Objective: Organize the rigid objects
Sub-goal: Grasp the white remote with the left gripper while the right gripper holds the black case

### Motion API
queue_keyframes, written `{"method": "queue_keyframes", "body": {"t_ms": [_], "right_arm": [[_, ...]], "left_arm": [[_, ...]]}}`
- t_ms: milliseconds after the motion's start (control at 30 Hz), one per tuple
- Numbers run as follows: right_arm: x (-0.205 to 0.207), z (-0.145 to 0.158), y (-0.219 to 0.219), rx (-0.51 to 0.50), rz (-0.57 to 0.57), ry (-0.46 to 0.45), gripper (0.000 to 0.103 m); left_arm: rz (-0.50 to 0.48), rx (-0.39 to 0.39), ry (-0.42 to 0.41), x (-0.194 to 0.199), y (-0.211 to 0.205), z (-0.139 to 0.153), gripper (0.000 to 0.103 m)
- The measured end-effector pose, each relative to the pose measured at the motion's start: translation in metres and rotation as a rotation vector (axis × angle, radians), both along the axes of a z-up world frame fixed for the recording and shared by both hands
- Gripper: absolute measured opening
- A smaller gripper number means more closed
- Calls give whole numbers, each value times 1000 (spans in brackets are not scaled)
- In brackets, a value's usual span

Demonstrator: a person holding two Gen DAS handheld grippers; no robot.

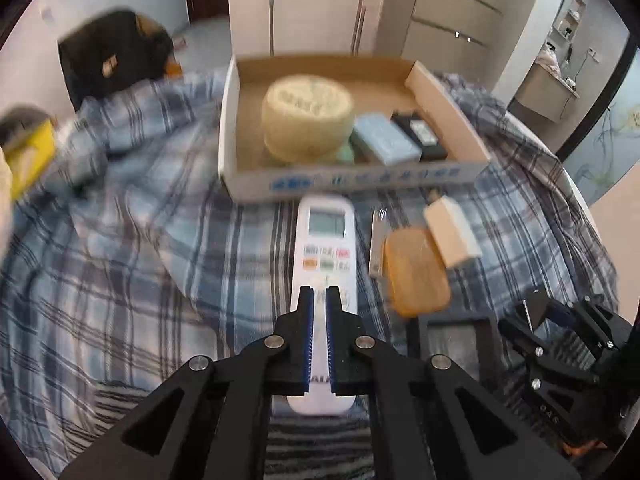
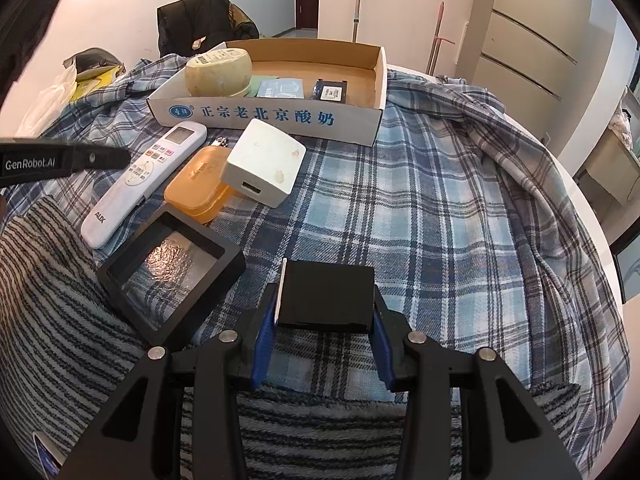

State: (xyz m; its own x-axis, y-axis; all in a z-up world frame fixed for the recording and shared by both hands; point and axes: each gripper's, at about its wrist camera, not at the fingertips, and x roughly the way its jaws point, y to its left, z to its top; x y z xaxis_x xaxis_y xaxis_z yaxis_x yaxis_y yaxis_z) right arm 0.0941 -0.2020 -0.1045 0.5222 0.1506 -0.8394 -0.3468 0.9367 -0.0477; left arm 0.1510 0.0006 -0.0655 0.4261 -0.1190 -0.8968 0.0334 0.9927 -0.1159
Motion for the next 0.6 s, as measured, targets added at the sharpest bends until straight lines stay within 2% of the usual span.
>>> {"method": "queue_keyframes", "body": {"t_ms": [67,100,167,267,300,367,467,600], "right_arm": [[0,0,0,0,0,0,40],[0,0,0,-1,0,0,40],[0,0,0,0,0,1,40],[0,0,0,0,0,1,40],[1,0,0,0,0,1,40],[0,0,0,-1,0,0,40],[1,0,0,-1,0,0,40],[1,0,0,1,0,1,41]], "left_arm": [[21,-9,19,1,6,-8,6],[24,-17,2,-1,9,-8,11],[28,-27,9,-4,12,-8,13],[25,-93,39,-7,20,-11,15],[25,-114,47,-8,23,-11,18],[26,-159,69,-8,28,-14,33],[34,-208,76,-11,33,-20,43],[26,-223,82,-10,30,-24,43]]}}
